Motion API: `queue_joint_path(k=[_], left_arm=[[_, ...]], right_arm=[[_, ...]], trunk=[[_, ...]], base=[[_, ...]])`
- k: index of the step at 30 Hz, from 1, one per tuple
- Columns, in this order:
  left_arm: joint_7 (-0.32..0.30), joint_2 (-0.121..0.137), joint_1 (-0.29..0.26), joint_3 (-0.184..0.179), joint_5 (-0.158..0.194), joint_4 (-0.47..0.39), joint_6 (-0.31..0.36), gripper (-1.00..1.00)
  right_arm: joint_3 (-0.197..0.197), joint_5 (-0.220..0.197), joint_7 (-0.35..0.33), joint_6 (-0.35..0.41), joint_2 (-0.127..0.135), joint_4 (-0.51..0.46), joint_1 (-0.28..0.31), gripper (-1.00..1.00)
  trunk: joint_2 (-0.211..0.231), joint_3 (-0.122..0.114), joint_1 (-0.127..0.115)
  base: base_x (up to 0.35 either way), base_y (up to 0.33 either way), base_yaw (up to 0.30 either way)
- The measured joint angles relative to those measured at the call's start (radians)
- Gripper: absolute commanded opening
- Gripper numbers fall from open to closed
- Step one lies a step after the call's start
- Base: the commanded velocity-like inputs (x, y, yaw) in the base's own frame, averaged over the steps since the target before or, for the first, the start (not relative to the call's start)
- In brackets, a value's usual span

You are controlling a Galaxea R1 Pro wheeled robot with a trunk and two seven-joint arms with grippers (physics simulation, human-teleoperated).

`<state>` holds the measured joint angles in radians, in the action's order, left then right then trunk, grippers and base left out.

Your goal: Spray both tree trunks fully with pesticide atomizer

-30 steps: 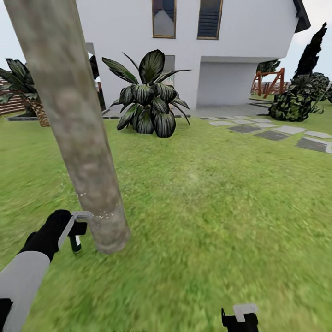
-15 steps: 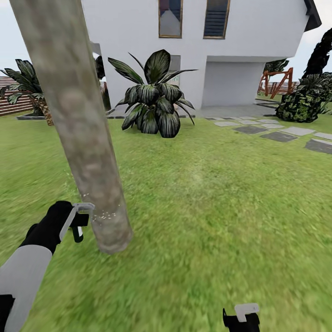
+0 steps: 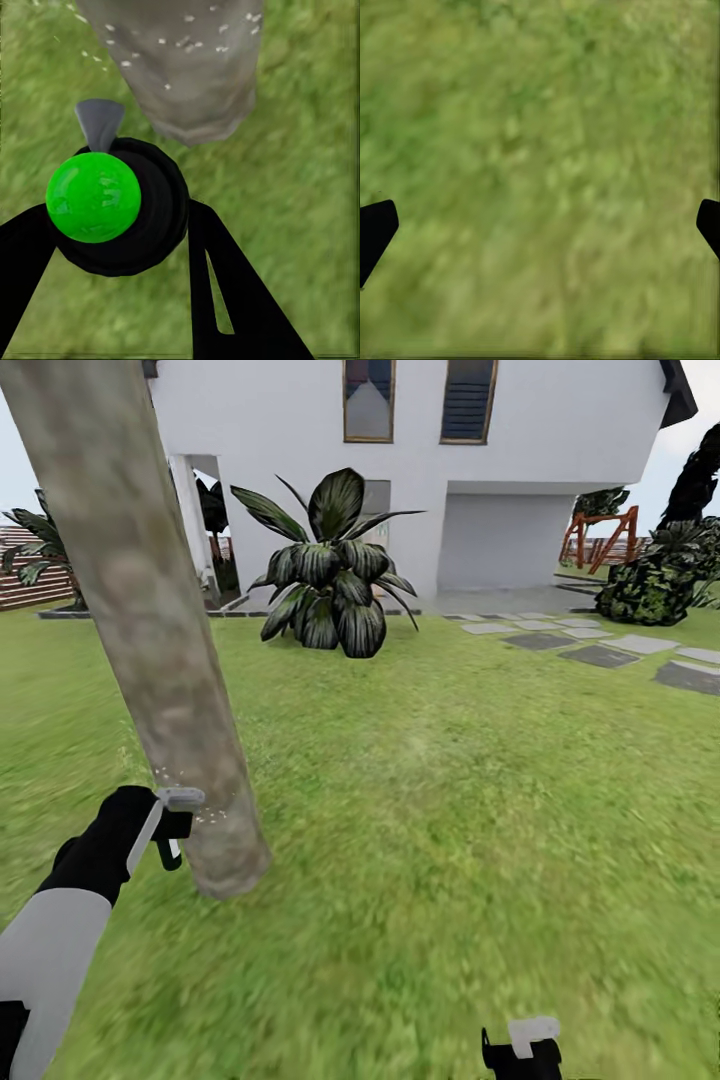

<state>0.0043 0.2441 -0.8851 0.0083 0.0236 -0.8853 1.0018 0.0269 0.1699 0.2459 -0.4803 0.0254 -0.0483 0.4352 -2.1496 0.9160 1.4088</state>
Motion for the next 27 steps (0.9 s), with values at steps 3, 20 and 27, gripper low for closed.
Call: queue_joint_path(k=[3,20,27], left_arm=[[0.0,-0.002,-0.001,0.0,0.0,0.0,0.0,-1.0],[0.0,-0.001,0.008,0.001,0.002,0.001,0.0,-1.0],[0.001,0.02,0.022,0.005,-0.001,0.019,-0.01,-1.0]], right_arm=[[0.0,0.0,0.0,0.0,-0.001,0.0,0.0,1.0],[0.0,0.0,0.0,0.0,-0.002,0.0,0.0,1.0],[0.0,0.0,0.0,0.0,-0.002,0.0,0.0,1.0]], trunk=[[0.0,0.0,0.0],[0.0,0.0,0.0],[0.0,0.0,-0.001]], base=[[-0.011,-0.268,0.265],[0.068,-0.241,0.12],[-0.032,-0.199,0.275]])
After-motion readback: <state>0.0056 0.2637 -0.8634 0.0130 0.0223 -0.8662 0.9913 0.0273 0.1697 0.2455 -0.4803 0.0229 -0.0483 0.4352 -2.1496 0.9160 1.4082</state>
